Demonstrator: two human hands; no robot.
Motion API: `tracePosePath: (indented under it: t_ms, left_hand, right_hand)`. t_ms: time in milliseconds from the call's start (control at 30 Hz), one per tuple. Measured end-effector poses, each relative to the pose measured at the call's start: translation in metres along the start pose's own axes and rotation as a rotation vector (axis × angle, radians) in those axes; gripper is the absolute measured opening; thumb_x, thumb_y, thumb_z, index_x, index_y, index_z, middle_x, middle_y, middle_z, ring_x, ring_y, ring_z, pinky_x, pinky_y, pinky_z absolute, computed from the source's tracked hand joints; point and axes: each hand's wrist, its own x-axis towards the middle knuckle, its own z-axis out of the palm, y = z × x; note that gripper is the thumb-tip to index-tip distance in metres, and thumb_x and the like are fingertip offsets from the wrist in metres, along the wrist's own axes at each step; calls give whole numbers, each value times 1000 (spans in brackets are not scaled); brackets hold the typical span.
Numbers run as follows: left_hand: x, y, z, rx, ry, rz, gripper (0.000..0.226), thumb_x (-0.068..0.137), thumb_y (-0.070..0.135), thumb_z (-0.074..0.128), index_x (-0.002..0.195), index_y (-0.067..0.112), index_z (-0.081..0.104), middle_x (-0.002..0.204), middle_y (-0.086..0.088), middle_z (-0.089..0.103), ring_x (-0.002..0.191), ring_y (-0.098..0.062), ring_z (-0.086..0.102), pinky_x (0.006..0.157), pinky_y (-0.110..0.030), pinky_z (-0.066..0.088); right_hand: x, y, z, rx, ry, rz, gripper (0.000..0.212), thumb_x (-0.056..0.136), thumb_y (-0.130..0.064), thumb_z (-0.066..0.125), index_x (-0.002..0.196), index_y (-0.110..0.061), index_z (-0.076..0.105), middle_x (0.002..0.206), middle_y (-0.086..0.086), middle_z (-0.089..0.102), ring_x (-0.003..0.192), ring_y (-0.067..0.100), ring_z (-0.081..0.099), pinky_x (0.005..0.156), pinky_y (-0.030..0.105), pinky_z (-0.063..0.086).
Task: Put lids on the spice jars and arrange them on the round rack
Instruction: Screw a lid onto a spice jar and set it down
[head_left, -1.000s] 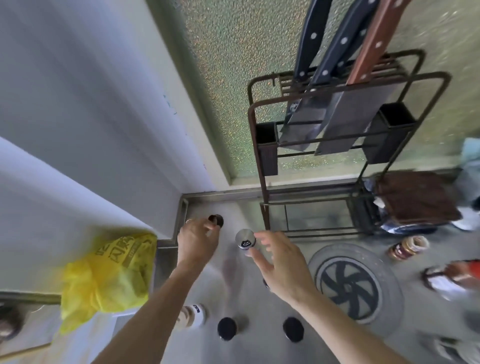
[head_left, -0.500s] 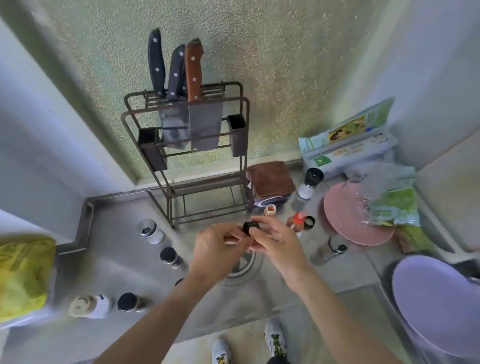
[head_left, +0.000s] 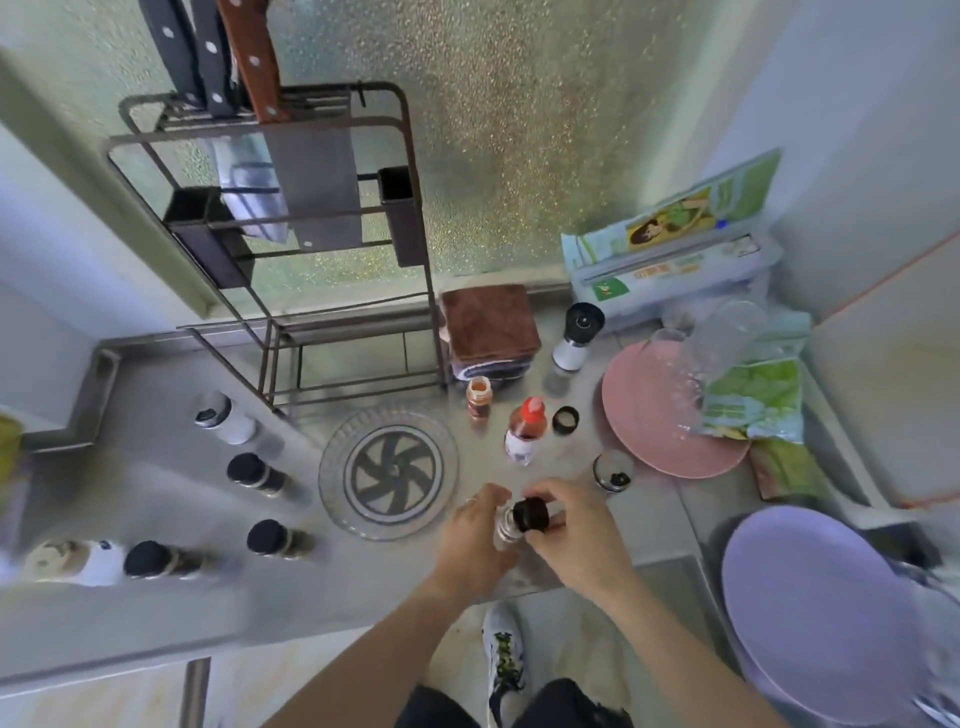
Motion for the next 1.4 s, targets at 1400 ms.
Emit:
tracePosePath:
  t_ms: [1400]
  left_hand:
    - [-45,36,-29,-252,453,195,31,74,20,79,104,25,74,97,14,61,79,2,60,74,-3,41]
  right_hand:
    - [15,-56,-69,-443,-175,-317,48,80,-66,63,105,-25,66,93,-5,72,77,15,67,75,35,56]
